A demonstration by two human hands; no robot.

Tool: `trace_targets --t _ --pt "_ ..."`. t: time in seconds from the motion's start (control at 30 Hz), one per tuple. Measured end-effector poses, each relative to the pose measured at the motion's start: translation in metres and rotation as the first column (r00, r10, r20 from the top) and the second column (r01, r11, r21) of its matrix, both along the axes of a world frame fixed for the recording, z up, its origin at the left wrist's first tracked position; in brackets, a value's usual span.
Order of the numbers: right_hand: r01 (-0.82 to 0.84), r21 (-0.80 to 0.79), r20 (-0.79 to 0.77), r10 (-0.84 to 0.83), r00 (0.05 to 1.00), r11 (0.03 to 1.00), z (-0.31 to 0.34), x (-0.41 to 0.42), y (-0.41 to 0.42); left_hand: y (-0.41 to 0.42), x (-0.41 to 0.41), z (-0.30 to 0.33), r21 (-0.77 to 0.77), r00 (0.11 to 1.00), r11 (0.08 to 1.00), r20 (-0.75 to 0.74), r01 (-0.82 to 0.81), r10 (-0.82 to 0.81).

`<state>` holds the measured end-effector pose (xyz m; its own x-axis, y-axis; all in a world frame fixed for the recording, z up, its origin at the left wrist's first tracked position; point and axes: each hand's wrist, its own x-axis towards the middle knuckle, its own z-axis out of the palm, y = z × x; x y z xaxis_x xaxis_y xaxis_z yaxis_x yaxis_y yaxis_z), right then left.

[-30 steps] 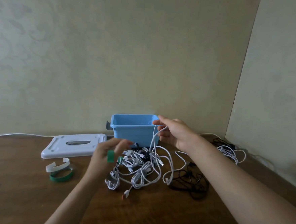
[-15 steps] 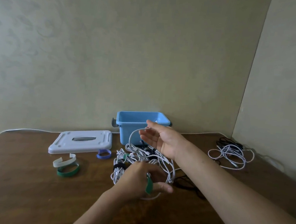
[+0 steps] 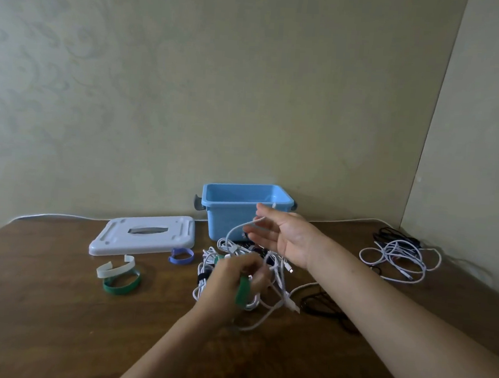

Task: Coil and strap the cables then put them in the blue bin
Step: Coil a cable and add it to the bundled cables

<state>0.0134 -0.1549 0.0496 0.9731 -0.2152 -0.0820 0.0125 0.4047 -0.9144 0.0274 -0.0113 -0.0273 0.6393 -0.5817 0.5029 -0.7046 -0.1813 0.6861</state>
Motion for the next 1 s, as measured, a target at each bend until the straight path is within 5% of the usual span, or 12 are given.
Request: trace_targets --t 0.17,0.37,0.6,0.8,0.9,1.0 --pt "0.003 -0.297 -0.061 -0.022 0.998 0.955 -0.017 -0.004 -0.025 0.01 0.005 0.014 -0.277 0.971 0.953 -0.233 -0.124 0.058" --pt "-0.255 -0.756 -0.15 0.22 0.964 0.603 -0.038 -0.023 -0.017 0.016 0.012 0.02 -0.424 0.934 0.881 -0.355 -0.209 0.051" --pt "-0.135 -0.913 -0.069 0.181 0.981 0.384 -0.044 -0.025 -0.018 0.022 0.021 0.02 -0.493 0.908 0.828 -0.416 -0.267 0.045" --pt "-0.236 -0.969 -0.226 0.136 0.965 0.066 -0.043 -0.034 -0.035 0.039 0.03 0.032 -0.518 0.905 0.792 -0.415 -0.323 0.098" --pt "-0.14 -0.99 -0.138 0.131 0.982 0.007 -0.038 -0.035 -0.026 0.037 0.029 0.031 -0.513 0.919 0.824 -0.394 -0.241 0.023" --pt "-0.068 -0.995 -0.054 0.179 0.982 0.07 -0.037 -0.028 -0.006 0.034 0.028 0.028 -0.479 0.937 0.868 -0.346 -0.131 -0.05"
